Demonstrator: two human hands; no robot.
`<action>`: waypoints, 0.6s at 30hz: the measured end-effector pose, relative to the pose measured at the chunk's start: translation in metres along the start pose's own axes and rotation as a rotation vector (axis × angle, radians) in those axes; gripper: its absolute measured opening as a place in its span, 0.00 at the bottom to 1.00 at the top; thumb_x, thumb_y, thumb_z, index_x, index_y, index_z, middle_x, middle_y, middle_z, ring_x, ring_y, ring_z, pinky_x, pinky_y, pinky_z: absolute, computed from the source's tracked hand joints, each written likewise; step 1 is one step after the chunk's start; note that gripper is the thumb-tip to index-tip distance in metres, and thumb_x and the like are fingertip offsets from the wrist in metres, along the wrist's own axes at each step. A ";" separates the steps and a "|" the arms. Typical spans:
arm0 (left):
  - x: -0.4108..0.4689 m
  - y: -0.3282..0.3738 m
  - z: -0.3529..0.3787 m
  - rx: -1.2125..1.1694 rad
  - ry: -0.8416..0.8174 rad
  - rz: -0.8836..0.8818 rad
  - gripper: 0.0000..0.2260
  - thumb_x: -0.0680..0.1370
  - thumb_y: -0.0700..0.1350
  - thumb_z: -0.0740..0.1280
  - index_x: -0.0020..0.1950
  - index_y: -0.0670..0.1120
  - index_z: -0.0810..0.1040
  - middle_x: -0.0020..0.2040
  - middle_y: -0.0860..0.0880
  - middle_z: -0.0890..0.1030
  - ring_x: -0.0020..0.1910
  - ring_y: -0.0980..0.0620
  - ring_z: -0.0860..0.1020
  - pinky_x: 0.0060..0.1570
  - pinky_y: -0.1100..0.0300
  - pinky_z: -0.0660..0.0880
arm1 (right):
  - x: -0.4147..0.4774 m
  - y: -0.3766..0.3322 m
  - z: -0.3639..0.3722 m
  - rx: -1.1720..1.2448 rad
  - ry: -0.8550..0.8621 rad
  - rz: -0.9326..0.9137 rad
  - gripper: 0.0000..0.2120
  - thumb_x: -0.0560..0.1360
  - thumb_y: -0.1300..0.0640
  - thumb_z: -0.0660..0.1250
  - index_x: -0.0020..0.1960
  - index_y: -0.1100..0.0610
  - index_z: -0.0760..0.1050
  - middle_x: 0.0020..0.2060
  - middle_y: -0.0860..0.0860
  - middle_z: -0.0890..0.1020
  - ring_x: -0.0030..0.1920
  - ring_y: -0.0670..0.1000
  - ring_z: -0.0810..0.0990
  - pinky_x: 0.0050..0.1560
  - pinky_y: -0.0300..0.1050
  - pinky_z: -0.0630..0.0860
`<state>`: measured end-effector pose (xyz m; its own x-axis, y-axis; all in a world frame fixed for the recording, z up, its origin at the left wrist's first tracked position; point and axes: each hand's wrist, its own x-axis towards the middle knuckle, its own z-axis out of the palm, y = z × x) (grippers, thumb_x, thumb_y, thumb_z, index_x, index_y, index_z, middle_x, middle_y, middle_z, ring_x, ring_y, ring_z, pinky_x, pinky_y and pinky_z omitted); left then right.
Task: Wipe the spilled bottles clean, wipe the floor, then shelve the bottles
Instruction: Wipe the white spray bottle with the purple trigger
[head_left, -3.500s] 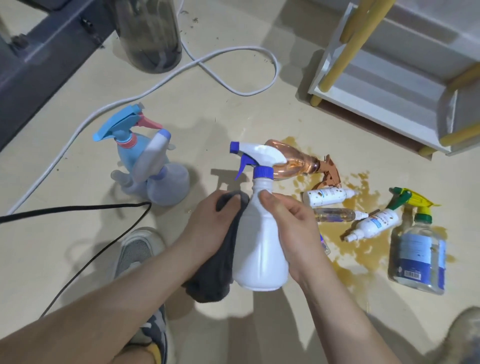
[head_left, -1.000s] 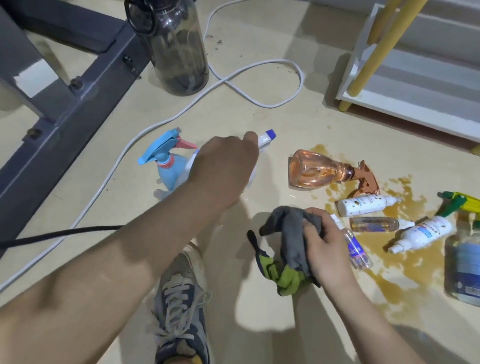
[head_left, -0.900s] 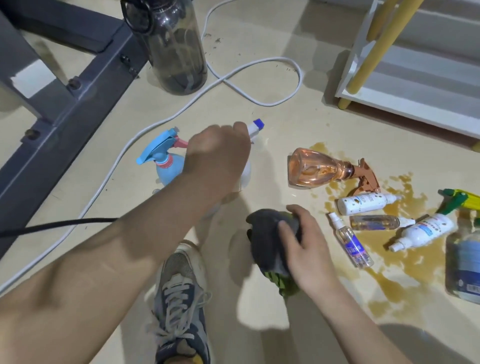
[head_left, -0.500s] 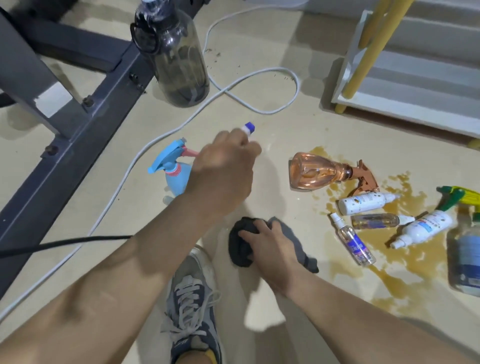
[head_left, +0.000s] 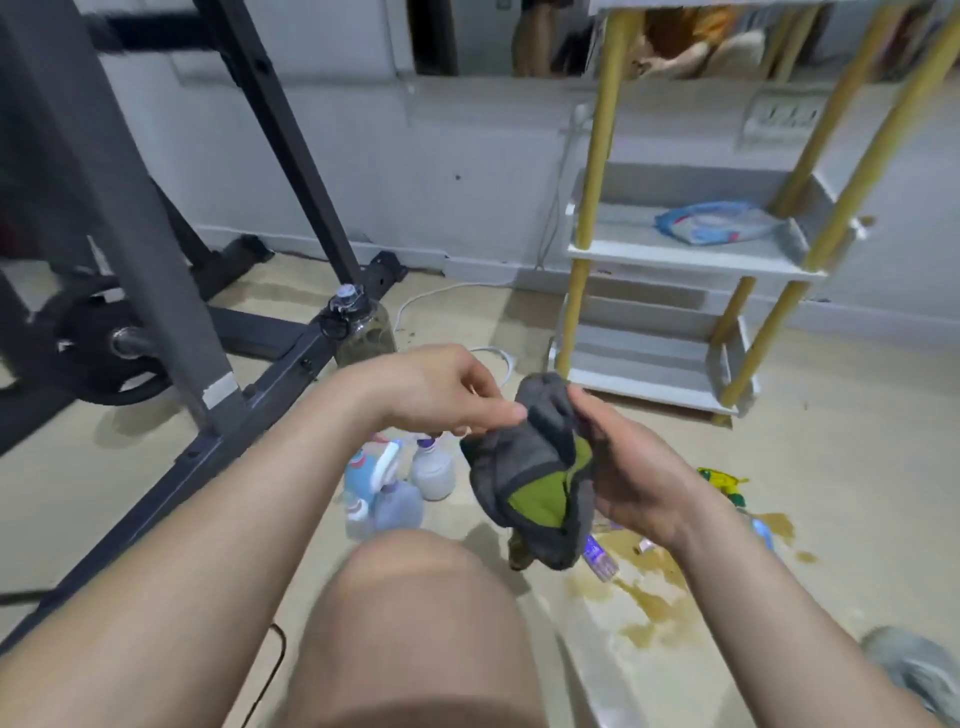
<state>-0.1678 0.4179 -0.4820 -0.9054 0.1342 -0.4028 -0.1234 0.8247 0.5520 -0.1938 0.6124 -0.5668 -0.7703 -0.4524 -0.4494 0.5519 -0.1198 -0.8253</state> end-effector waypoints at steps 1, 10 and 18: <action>-0.014 0.022 0.002 0.106 0.014 0.033 0.19 0.73 0.61 0.70 0.54 0.48 0.80 0.46 0.51 0.83 0.45 0.51 0.80 0.47 0.56 0.76 | -0.020 -0.012 0.003 0.011 -0.040 -0.044 0.23 0.76 0.43 0.65 0.63 0.58 0.78 0.57 0.58 0.83 0.58 0.58 0.82 0.58 0.51 0.77; -0.051 0.121 0.078 -0.202 0.452 0.222 0.07 0.77 0.45 0.68 0.41 0.46 0.81 0.36 0.52 0.81 0.38 0.53 0.77 0.45 0.57 0.75 | -0.150 -0.031 -0.033 0.041 0.024 -0.285 0.17 0.79 0.52 0.65 0.59 0.64 0.80 0.53 0.62 0.84 0.52 0.58 0.83 0.61 0.55 0.76; -0.050 0.141 0.135 -1.015 0.161 0.098 0.12 0.82 0.43 0.61 0.53 0.35 0.78 0.43 0.37 0.80 0.37 0.46 0.80 0.39 0.57 0.79 | -0.185 0.005 -0.089 -0.870 0.546 -0.069 0.43 0.70 0.29 0.65 0.72 0.59 0.66 0.66 0.58 0.71 0.63 0.58 0.75 0.59 0.50 0.74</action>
<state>-0.0849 0.6013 -0.4826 -0.9644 0.0392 -0.2614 -0.2631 -0.0476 0.9636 -0.0772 0.7742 -0.5181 -0.9516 0.0210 -0.3068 0.2462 0.6497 -0.7192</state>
